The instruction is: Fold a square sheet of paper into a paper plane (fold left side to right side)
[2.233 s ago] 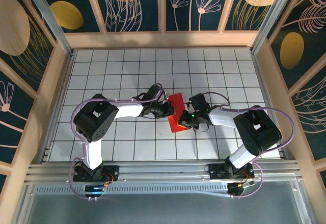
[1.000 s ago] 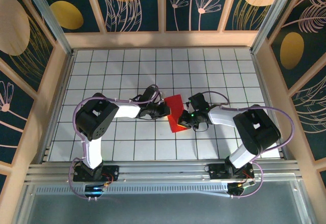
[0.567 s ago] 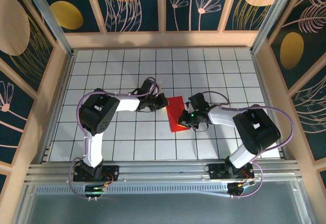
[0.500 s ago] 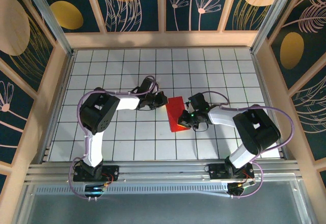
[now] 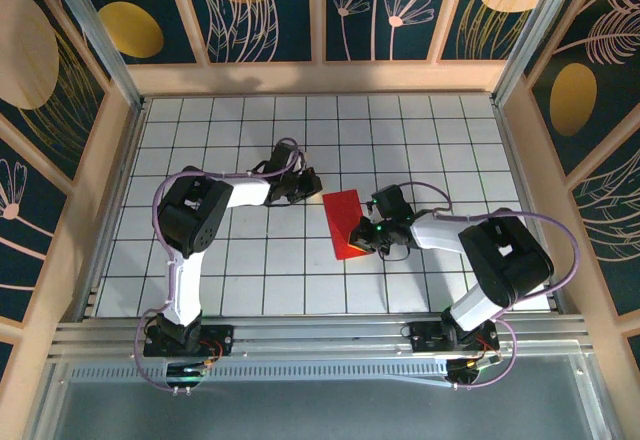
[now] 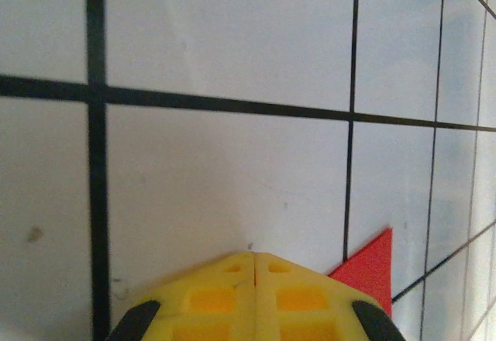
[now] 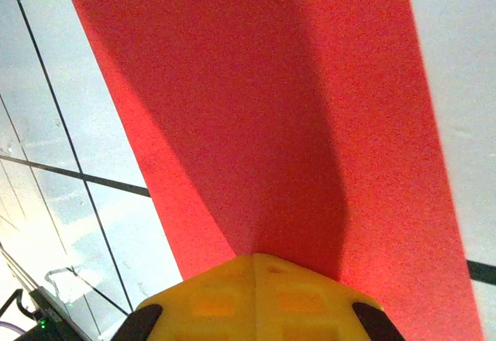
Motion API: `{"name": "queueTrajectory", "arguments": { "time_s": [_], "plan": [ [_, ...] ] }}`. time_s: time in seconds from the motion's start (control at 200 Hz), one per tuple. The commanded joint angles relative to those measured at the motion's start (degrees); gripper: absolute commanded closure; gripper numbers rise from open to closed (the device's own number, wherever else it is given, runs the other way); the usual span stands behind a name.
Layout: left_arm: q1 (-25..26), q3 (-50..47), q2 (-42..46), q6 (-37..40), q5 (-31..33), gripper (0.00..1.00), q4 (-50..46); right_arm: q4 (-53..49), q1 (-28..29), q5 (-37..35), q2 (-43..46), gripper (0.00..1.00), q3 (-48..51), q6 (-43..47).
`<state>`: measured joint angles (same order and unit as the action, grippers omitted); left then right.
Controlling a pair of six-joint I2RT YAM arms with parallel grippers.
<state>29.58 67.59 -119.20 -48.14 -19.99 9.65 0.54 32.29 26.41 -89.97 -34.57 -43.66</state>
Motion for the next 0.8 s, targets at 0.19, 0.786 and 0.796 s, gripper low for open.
{"name": "queueTrajectory", "arguments": {
  "time_s": [0.19, 0.786, 0.796],
  "plan": [
    [-0.6, -2.7, 11.2, 4.4, 3.4, 1.0, -4.7, 0.9, 2.4, -4.3, -2.0, 1.0, 3.1, -7.2],
    [6.5, -17.8, 21.4, -3.5, -3.3, 1.0, 1.9, 2.2, 3.1, -5.7, -3.2, 1.0, 2.0, -8.9],
    [6.7, -17.6, 21.3, -3.7, -3.3, 1.0, 2.1, 2.1, 3.1, -5.7, -3.1, 1.0, 2.0, -8.9]
  ]
}}
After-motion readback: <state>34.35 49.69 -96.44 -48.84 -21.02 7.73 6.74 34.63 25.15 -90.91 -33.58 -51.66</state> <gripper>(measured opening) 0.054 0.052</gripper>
